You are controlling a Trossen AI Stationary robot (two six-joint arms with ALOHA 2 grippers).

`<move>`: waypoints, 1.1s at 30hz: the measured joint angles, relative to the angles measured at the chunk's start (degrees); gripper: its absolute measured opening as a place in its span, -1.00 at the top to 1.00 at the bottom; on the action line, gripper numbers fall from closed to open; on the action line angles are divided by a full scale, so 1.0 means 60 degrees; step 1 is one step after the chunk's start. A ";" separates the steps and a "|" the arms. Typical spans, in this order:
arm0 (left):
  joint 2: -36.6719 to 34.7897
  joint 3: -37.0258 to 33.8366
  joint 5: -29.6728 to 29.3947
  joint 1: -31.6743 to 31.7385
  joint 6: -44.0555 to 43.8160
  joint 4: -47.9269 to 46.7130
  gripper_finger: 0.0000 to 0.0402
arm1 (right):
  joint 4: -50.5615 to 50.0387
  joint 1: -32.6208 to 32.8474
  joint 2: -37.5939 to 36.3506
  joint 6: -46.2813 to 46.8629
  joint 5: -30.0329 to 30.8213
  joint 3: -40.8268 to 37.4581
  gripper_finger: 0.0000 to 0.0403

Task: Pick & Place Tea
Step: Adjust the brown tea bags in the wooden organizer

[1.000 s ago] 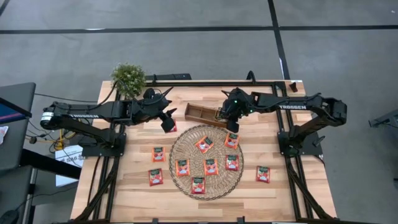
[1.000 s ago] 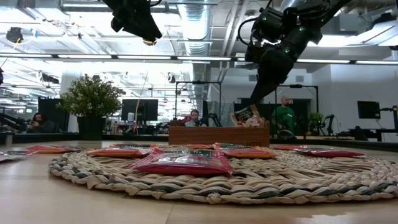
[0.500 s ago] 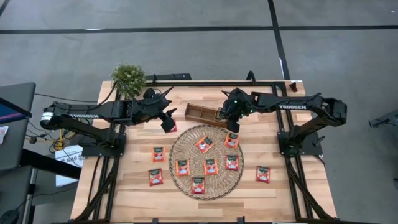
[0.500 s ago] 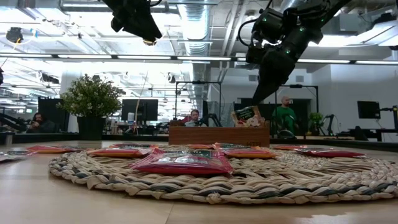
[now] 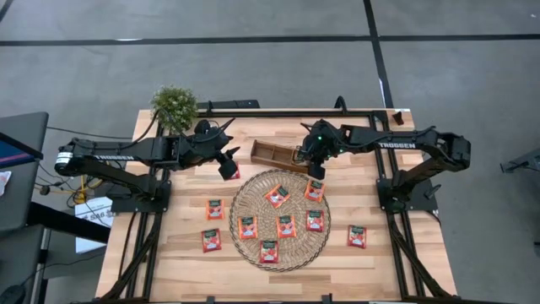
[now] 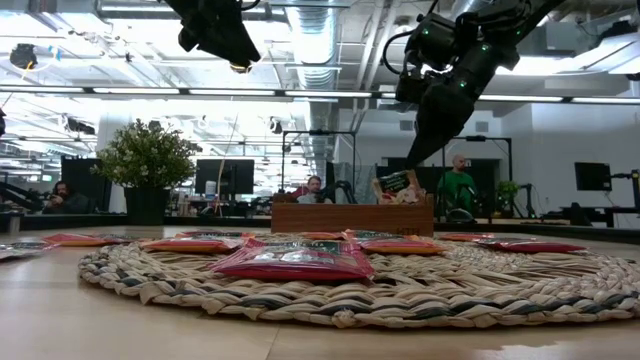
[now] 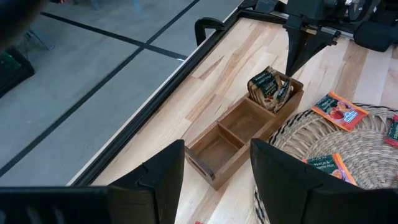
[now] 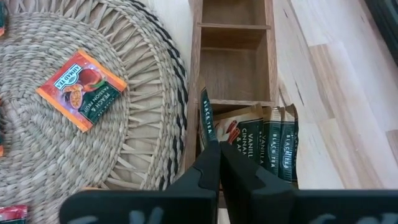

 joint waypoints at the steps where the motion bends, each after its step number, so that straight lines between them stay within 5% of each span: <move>1: 0.0000 0.0000 0.0000 0.0000 -0.0004 0.0000 0.12 | -0.0007 0.0000 0.0000 0.0000 -0.0003 0.0000 0.99; 10: 0.0000 0.0000 0.0000 0.0000 0.0000 0.0000 0.12 | -0.0208 -0.0027 -0.0004 0.0000 -0.0386 0.0000 0.92; 24: 0.0000 0.0000 0.0000 0.0004 0.0000 0.0056 0.12 | -0.0208 -0.0185 -0.0018 0.0441 -0.0578 -0.0004 0.29; 33: 0.0000 0.0000 0.0000 0.0004 0.0036 0.0138 0.12 | -0.0108 -0.0571 -0.0029 0.0754 -0.1179 -0.0004 0.20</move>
